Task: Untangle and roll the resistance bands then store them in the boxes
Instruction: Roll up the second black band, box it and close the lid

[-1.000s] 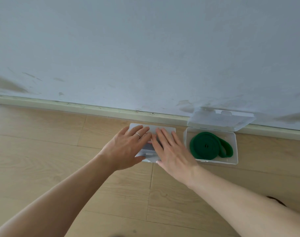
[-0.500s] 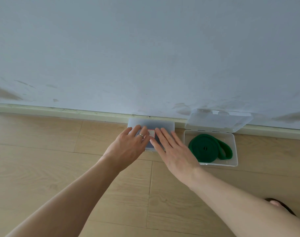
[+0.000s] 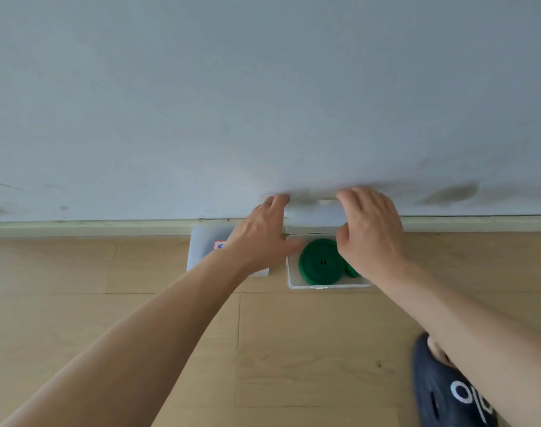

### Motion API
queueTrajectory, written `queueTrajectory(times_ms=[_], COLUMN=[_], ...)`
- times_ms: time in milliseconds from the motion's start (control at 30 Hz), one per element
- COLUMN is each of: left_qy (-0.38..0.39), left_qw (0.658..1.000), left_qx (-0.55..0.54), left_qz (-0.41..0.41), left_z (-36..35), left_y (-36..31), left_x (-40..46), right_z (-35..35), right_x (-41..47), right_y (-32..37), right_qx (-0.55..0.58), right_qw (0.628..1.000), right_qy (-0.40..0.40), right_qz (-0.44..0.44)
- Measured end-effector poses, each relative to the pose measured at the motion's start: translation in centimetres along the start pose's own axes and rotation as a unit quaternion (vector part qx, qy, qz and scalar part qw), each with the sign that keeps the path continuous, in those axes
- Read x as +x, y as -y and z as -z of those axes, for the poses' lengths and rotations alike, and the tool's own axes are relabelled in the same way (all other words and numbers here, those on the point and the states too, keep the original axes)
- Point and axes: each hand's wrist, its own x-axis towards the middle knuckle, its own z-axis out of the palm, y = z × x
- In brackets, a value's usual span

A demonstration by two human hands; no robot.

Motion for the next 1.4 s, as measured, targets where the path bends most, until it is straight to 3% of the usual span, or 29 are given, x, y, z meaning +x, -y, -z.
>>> queueTrajectory(times_ms=[100,167,233,300,433,600,800,1000,1167,1400], left_qy=[-0.013,-0.025,-0.022,0.002,0.095,0.129,0.094,0.064,-0.028,-0.06], left_qw=[0.999,0.997,0.987,0.964,0.92,0.885,0.86,0.914,0.945,0.968], left_qx=[0.003,0.06,0.157,0.258,0.359,0.43,0.476,0.363,0.278,0.24], left_qz=[0.031,0.031,0.002,-0.061,-0.128,-0.123,-0.16,-0.167,-0.169,0.049], left_z=[-1.0,-1.3,-2.0,-3.4,-6.5,-9.5,-11.0,-10.5,-5.1,-0.2], left_y=[-2.1,-2.6,-2.9,-3.0,-2.5,-1.9,-1.8,1.3,4.6,11.2], left_x=[0.9,1.2,0.9,0.0,-1.4,-1.7,-1.5,-2.5,-4.4,-6.7], right_z=[0.5,0.9,1.1,0.8,-1.0,-2.6,-5.8,-4.5,-2.7,-3.5], right_x=[-0.4,-0.5,-1.2,-2.6,-5.4,-6.8,-9.3,-7.4,-6.4,-3.1], right_y=[-2.4,-2.6,-2.2,-1.7,-2.3,-3.1,-3.6,-2.4,-0.1,7.9], right_qx=[0.002,0.011,0.03,0.047,-0.012,-0.039,-0.063,-0.08,-0.062,0.062], right_qw=[0.998,0.997,0.994,0.98,0.945,0.951,0.974,0.974,0.965,0.961], right_qy=[0.063,0.078,0.109,0.192,0.325,0.306,0.217,0.209,0.254,0.266], right_qz=[-0.004,-0.008,-0.008,0.01,0.038,0.019,0.006,0.02,0.025,0.048])
